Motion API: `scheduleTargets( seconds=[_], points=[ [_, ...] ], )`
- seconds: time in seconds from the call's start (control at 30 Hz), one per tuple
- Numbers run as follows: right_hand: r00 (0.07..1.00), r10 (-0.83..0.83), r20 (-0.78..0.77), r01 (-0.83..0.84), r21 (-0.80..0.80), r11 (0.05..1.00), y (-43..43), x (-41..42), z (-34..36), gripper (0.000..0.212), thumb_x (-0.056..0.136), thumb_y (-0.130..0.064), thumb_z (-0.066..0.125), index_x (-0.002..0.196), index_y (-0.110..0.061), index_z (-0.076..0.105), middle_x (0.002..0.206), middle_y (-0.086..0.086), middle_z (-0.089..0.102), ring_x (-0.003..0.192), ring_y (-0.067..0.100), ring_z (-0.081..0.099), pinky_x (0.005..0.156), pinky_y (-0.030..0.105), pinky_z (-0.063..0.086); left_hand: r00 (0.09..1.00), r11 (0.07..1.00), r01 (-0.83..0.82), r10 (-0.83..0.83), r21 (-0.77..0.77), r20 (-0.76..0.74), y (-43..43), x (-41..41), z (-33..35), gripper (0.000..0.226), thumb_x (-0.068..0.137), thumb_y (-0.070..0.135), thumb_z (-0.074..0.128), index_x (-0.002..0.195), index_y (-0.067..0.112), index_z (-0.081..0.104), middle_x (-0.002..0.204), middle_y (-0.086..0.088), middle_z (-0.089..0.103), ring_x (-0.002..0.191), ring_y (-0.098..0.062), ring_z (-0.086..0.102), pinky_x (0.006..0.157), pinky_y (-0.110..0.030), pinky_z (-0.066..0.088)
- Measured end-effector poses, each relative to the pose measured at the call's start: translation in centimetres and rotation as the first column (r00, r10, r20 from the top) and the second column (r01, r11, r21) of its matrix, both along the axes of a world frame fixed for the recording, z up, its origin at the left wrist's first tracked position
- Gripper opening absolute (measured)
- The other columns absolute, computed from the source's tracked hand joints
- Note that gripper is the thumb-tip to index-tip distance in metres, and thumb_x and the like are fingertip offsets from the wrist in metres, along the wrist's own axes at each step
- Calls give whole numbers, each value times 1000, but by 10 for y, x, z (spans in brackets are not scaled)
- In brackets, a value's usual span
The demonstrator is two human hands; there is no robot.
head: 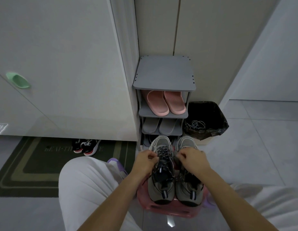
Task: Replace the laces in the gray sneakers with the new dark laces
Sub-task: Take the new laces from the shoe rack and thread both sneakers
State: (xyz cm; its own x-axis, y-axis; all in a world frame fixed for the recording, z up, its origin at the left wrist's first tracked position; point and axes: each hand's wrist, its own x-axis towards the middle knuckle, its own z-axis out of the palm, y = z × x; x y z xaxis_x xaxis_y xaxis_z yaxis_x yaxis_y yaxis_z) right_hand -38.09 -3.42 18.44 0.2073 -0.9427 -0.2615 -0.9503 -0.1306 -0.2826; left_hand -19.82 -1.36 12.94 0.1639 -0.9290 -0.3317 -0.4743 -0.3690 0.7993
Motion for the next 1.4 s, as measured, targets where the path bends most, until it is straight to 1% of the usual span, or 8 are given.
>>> scheduleTargets(
  seconds=[0.13,0.3,0.4,0.57,0.73,0.87,1.07,1.4],
  points=[
    [999,25,43,-30,104,994,-5,17,-14,24,93,-34,48,106,-23,66,111,0,65,104,21,60,93,34,44,997,995,66,-63,-79,48,1,-1,6,16,88,16,64,103,13,67,93,9,63,84,-2,57,67,-2,40],
    [998,-5,55,-5,175,985,-7,17,-16,26,90,-49,50,82,-25,54,89,-3,59,96,19,60,91,36,44,990,991,130,-128,-24,66,4,1,7,27,84,21,68,108,10,63,99,1,63,86,-7,57,67,-5,40],
    [997,-18,78,1,220,976,-9,16,-18,26,88,-52,53,80,-27,51,85,-7,54,95,18,59,94,37,42,982,986,164,-161,-20,94,7,-2,10,32,83,17,68,113,11,58,100,3,58,83,-7,54,61,-3,39],
    [988,-67,139,30,248,968,-11,16,-20,29,79,-57,61,83,-31,51,88,-10,56,96,14,58,96,38,41,960,971,217,-193,-102,203,11,-6,13,37,84,15,62,121,21,58,111,6,60,88,-10,60,74,-13,39],
    [993,-23,113,6,152,988,-2,16,-22,45,69,-59,67,93,-29,44,98,-10,56,99,13,55,93,36,35,973,983,159,-140,-90,186,15,-5,9,32,84,20,63,116,22,61,108,5,64,90,-12,62,79,-21,46],
    [981,31,192,-34,12,999,6,20,-27,29,77,-48,66,100,-31,61,109,-9,45,111,11,45,96,33,29,987,990,118,-108,-78,115,15,-4,9,33,83,22,66,115,22,61,101,4,66,83,-10,63,76,-23,49],
    [985,38,168,-43,25,999,5,26,-27,25,83,-43,62,104,-32,68,111,-7,45,115,12,41,97,33,26,990,990,127,-123,-67,65,15,0,10,33,82,21,67,115,22,61,96,7,63,78,-9,62,77,-26,52],
    [965,49,257,-65,55,996,8,21,-28,7,76,-29,67,81,-24,66,101,-12,41,111,11,41,91,28,21,989,990,126,-120,-64,91,13,-1,8,30,82,17,66,112,18,63,99,5,64,75,-8,61,75,-23,50]
  ],
)
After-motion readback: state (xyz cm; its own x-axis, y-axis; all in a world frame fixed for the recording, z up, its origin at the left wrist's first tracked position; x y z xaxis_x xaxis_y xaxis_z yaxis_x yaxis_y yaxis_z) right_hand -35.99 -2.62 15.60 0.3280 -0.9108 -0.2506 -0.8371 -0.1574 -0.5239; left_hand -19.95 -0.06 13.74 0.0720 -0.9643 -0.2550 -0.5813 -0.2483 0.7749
